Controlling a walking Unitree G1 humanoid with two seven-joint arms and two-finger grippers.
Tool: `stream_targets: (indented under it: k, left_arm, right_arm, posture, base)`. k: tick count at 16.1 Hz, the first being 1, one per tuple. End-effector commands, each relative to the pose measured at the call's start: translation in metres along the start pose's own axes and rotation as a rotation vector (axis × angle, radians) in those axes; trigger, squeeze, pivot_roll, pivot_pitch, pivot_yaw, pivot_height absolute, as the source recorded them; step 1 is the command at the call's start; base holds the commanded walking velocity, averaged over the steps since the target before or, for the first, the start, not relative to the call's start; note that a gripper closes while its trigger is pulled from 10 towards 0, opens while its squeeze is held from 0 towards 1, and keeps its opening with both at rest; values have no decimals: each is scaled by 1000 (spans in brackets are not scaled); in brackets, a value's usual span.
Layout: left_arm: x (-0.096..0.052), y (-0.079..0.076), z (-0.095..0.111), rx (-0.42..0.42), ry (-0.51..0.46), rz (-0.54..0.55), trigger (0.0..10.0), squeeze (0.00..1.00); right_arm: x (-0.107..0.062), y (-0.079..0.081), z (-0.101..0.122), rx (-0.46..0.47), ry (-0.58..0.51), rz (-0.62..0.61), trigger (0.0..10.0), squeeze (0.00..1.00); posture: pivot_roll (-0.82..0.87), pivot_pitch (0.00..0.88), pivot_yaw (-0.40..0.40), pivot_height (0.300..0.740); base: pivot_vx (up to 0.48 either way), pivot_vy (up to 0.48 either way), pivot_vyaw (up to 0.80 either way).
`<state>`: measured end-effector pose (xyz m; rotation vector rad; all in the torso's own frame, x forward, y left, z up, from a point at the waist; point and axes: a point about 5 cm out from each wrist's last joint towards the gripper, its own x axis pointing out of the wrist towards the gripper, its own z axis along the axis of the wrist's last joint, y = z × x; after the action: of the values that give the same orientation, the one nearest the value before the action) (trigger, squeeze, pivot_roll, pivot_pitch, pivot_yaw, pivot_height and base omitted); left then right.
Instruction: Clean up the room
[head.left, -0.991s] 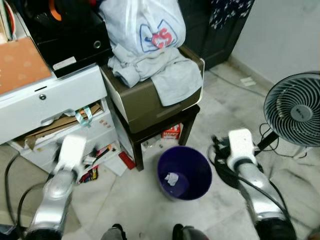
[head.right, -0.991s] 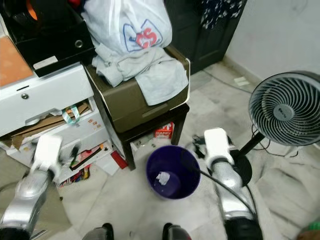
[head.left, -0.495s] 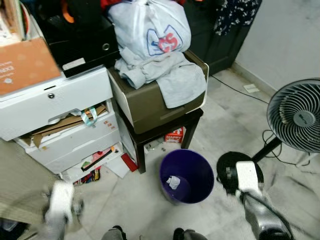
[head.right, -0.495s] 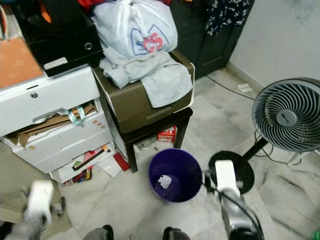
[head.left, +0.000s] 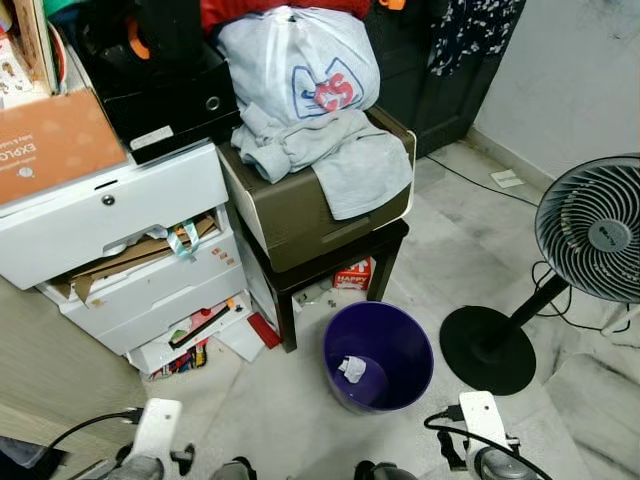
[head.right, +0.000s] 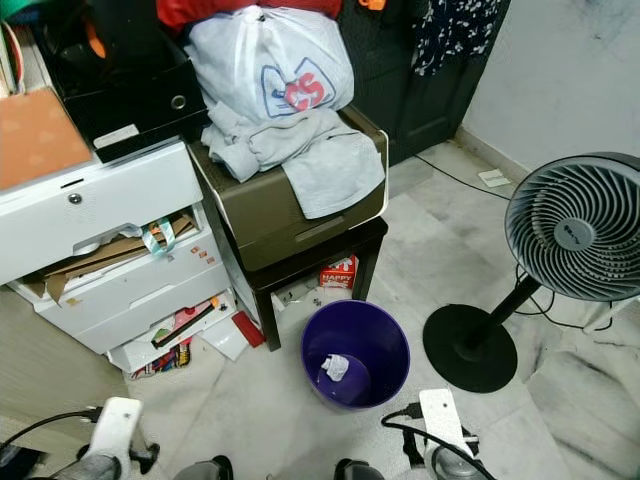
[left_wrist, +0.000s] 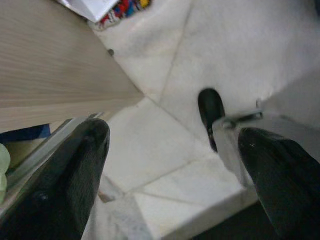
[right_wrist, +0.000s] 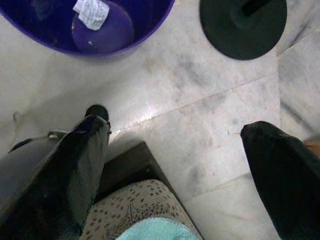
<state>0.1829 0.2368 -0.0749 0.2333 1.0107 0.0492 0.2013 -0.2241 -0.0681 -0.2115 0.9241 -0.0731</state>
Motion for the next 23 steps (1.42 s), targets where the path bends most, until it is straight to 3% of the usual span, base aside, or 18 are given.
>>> stream_targets:
  k: [1,5,13,15,16,19,23]
  left_arm:
    - [-1,0,-9,26,46,6,10000,0]
    - [0,-1,-7,13,29,14,10000,0]
    - [-1,3,-8,-4,-6,27,10000,0]
    - [-1,9,-4,-14,-31,56,10000,0]
    - [-2,19,5,-68,-76,99,10000,0]
    - [-3,35,20,-128,-124,126,10000,0]
    - [-4,38,7,-126,-97,159,10000,0]
  right_arm:
    - [0,-1,-4,-16,10,3,10000,0]
    - [0,1,-4,-55,15,13,10000,0]
    - [0,-1,-2,-76,-1,5,10000,0]
    - [0,-3,0,-60,-16,-13,10000,0]
    - [1,-10,9,-12,-57,-47,10000,0]
    - [1,-21,30,-15,-142,-92,10000,0]
    - [1,-26,41,-19,-182,-103,10000,0]
  posture:
    - [-1,166,16,740]
    - [9,165,10,740]
    - [5,163,6,740]
    - [4,163,5,740]
    - [4,161,2,740]
    - [2,152,-3,740]
    - [-2,145,-6,740]
  base:
    - [0,0,0]
    - [0,0,0]
    - [0,0,742]
    - [0,0,800]
    - [0,0,800]
    - [0,0,800]
    - [0,0,800]
